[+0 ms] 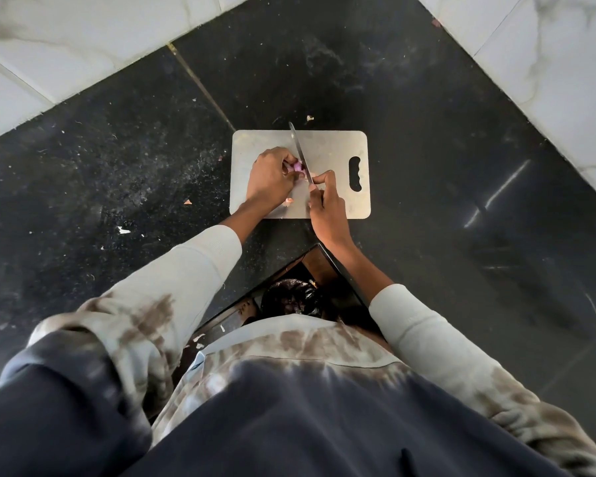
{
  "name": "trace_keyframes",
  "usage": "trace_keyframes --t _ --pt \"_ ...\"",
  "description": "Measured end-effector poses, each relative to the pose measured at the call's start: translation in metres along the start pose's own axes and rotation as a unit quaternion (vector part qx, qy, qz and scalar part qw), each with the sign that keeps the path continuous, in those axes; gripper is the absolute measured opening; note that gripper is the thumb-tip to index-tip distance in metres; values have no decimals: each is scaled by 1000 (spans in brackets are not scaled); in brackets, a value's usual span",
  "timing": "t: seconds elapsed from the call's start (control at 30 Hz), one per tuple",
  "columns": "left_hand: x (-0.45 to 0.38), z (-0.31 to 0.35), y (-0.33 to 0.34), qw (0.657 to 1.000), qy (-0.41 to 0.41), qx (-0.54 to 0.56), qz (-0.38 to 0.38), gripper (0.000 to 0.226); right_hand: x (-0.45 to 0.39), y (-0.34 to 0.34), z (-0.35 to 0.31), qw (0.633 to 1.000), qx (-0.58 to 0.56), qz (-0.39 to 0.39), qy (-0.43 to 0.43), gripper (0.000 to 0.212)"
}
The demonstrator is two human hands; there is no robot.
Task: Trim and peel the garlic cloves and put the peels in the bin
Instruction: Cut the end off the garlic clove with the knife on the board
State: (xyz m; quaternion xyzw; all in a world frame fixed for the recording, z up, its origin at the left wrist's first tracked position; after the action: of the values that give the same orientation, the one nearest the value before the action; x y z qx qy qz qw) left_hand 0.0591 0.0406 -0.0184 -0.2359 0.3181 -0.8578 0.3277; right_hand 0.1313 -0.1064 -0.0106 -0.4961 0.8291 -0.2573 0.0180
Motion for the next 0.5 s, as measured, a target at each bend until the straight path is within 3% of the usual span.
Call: trace_keyframes --t 0.5 --pt "-4 4 -3 1000 -16 5 -14 17 2 -4 0 1000 27 -3 -10 20"
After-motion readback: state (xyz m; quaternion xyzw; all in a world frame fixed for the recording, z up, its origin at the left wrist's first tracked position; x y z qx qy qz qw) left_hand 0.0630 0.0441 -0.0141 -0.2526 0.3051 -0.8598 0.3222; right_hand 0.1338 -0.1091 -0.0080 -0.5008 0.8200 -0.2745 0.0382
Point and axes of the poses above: each hand's wrist, its own x-axis away from the middle knuckle, its own y-axis out of the palm, z = x × y, the point moved 3 cm from there along -x, towards the middle knuckle, and after that the axes turned 9 degrees about -z, right-handed, at the moved point
